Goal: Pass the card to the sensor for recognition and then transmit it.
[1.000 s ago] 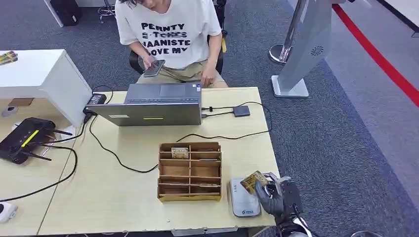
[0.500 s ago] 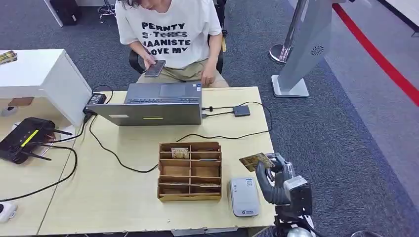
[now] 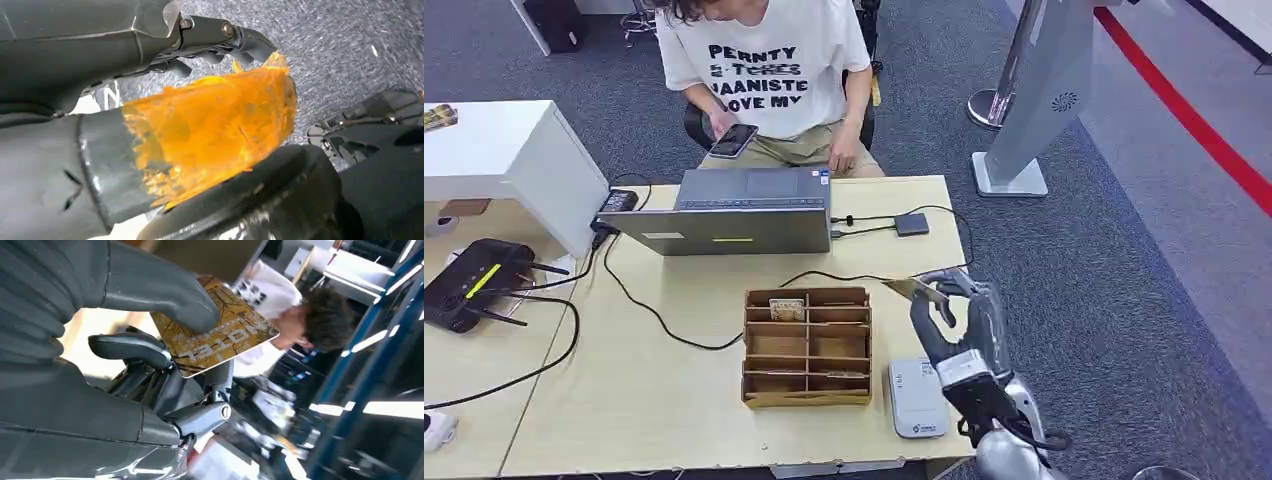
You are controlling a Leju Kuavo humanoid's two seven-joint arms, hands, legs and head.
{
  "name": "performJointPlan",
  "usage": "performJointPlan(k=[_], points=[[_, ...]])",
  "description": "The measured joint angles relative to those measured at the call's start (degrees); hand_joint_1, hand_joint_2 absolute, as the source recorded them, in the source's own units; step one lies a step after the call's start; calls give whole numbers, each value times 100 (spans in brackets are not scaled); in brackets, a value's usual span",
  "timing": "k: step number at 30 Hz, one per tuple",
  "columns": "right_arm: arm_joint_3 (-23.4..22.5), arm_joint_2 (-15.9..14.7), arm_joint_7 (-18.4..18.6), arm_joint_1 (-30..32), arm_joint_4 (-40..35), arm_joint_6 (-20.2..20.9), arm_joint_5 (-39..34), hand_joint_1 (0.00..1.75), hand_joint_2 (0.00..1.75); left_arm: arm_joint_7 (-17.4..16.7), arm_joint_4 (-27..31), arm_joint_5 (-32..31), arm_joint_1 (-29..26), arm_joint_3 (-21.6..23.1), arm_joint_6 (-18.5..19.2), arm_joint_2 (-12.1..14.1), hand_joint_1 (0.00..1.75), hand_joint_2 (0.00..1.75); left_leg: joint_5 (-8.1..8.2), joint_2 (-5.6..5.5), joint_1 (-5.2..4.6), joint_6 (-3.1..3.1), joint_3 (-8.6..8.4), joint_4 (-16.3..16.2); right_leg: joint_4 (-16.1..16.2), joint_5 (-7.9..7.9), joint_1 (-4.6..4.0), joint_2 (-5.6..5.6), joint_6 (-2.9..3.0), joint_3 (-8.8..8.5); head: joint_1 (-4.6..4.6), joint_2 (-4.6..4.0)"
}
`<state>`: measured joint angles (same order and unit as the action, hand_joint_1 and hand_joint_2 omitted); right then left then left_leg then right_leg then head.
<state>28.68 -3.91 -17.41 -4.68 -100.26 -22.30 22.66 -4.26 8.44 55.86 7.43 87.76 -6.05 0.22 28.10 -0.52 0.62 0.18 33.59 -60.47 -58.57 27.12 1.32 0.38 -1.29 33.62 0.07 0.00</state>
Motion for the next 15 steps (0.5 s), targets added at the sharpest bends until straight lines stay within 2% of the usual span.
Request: performJointPlan(k=[3, 7, 15], points=[[297, 0, 586, -782, 245, -125, 1113, 175, 175, -20, 0, -278, 53, 0, 72, -4, 0, 0, -17, 0, 0, -5, 7, 0, -2, -14, 0, 0, 5, 9, -4, 0], [543, 80, 1193, -1722, 799, -194, 2307, 175, 175, -85, 0, -606, 160, 0, 161, -18, 0, 0, -24, -4, 0, -4, 11, 0, -3, -21, 0, -3, 2, 9, -2, 0], [789, 256, 1809, -2980, 1985, -170, 4023, 175, 175, -164, 2, -1060, 288, 0, 297, -37, 0, 0, -28, -7, 0, -4, 13, 0, -4, -22, 0, -4, 1, 11, 0, 0]])
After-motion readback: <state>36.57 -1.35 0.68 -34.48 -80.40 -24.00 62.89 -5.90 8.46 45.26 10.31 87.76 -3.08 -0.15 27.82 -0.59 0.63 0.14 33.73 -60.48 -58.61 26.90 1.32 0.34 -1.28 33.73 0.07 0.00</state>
